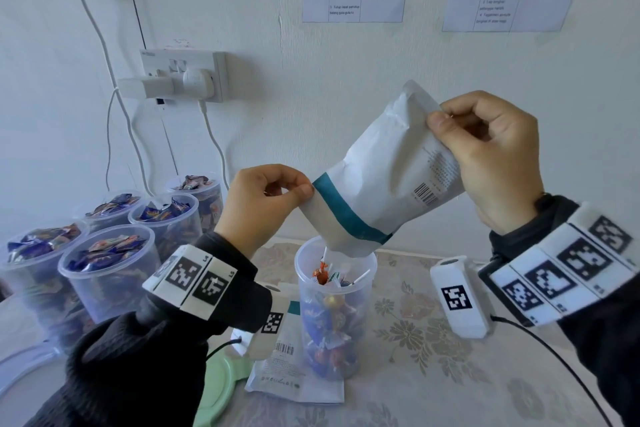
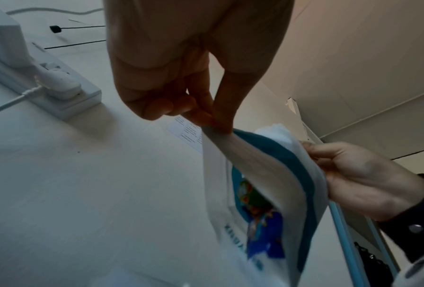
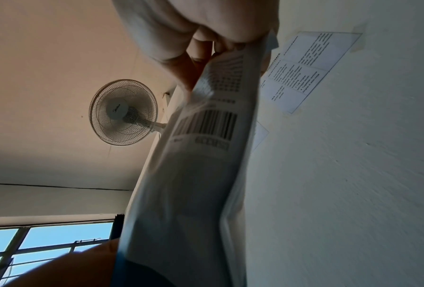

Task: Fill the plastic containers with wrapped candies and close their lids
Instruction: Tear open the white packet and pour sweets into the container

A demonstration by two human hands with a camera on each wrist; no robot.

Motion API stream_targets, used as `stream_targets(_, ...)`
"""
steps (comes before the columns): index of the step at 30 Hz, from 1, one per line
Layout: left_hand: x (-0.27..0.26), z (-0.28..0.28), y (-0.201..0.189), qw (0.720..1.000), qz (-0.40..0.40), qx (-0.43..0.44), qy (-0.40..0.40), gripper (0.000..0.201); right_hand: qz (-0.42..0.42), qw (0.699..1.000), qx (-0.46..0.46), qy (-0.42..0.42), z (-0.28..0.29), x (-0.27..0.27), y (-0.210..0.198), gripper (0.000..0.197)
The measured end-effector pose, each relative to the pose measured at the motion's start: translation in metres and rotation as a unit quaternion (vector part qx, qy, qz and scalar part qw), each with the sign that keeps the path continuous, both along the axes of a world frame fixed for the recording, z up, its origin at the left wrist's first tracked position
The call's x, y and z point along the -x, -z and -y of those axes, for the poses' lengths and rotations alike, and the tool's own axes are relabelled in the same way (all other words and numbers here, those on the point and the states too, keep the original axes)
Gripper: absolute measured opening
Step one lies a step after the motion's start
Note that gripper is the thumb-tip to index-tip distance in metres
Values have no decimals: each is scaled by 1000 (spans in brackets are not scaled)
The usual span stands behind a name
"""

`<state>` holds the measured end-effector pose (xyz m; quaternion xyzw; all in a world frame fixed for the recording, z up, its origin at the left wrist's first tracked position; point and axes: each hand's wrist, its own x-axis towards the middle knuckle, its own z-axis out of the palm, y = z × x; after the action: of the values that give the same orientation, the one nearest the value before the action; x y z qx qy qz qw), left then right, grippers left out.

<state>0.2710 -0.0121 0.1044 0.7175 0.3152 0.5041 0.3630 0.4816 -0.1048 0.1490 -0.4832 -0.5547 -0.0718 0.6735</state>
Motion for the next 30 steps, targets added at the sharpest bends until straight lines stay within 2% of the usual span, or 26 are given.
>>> stream_targets(6,-3,10,2,999,-26,-25,19,19,33,999,27,-13,-2,10,5,10)
stream_targets(11,2,1,5,1000,6,16,6,25,10,1000,10,-1,-1,1,-3,11)
stream_targets(16,3,7,2,999,2,18,37,25,33,998,36,-27,-1,4,-2,11)
stream_targets(30,6,4,2,998,45,41,30,24,17,999,20,-26,-4,1,-12,12)
